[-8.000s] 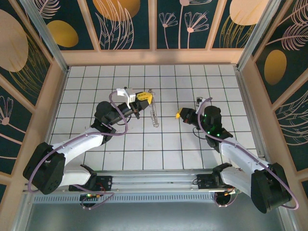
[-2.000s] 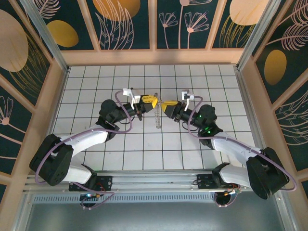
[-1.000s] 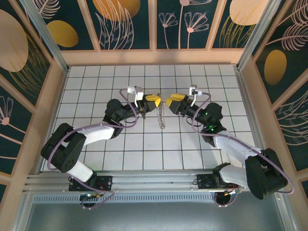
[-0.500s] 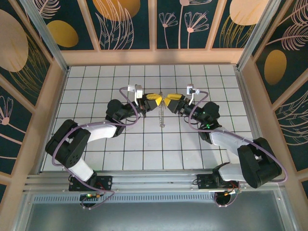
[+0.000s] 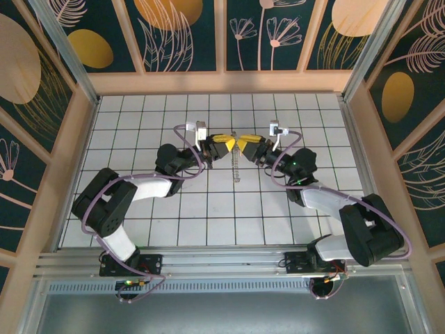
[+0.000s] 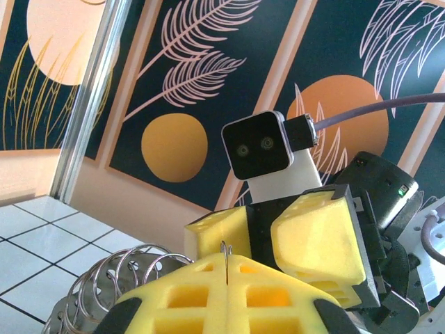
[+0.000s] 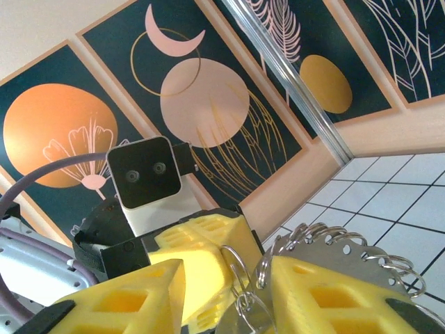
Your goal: Put the keys on the keyring
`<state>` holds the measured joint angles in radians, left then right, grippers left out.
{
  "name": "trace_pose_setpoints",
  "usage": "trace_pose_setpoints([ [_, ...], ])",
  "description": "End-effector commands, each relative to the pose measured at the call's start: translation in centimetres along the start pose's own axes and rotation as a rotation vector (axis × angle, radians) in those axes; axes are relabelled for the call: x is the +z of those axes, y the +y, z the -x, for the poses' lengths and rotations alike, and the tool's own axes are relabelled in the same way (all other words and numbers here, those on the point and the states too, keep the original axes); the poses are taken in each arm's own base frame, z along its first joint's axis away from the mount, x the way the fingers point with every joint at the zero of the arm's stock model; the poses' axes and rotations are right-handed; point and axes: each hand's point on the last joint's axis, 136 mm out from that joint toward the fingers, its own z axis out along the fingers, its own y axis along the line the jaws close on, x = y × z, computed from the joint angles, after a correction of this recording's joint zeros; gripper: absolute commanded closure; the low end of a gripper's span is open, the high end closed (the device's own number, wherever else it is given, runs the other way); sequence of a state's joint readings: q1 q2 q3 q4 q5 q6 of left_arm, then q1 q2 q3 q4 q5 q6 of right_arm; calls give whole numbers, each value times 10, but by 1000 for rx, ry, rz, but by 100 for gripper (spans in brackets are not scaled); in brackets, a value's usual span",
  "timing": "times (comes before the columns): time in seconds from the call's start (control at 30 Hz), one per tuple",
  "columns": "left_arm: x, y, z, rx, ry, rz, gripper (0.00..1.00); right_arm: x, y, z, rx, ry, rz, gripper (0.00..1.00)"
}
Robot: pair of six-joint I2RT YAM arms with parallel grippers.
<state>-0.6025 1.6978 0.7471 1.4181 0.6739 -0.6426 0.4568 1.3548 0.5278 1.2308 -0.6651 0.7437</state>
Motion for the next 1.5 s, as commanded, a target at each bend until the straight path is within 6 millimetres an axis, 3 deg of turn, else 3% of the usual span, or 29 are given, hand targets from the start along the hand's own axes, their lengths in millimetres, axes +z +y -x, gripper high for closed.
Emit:
trace_pose_setpoints([
  [0.0, 6, -19, 20, 47, -63, -77, 100, 7, 19, 10, -41, -16, 81, 66],
  [0.17, 5, -18, 21, 47, -66, -72, 100, 7, 18, 7, -39, -13, 79, 78],
  [0.33, 6, -17, 20, 45, -68, -68, 100, 7, 17, 5, -34, -8, 77, 100],
  [0.6, 7, -6, 23, 25, -74, -10, 99, 9, 8, 9, -27, -25, 34, 100],
  [0.73, 10, 6, 25, 35, -49, 65, 77, 10, -4, 15, -17, -30, -17, 100],
  [0.9, 9, 15, 35, 83, -21, 149, 63, 10, -20, 22, 2, -22, -53, 100],
  [1.1, -1, 34, 55, 97, -7, 230, 55, 13, -37, 31, 21, 28, -69, 100],
  [1.3, -4, 59, 57, 84, 90, 268, 51, 19, -52, 39, 29, 75, -69, 100],
  [1.47, -6, 71, 71, 88, 132, 263, 47, 28, -66, 39, 46, 138, -38, 100],
])
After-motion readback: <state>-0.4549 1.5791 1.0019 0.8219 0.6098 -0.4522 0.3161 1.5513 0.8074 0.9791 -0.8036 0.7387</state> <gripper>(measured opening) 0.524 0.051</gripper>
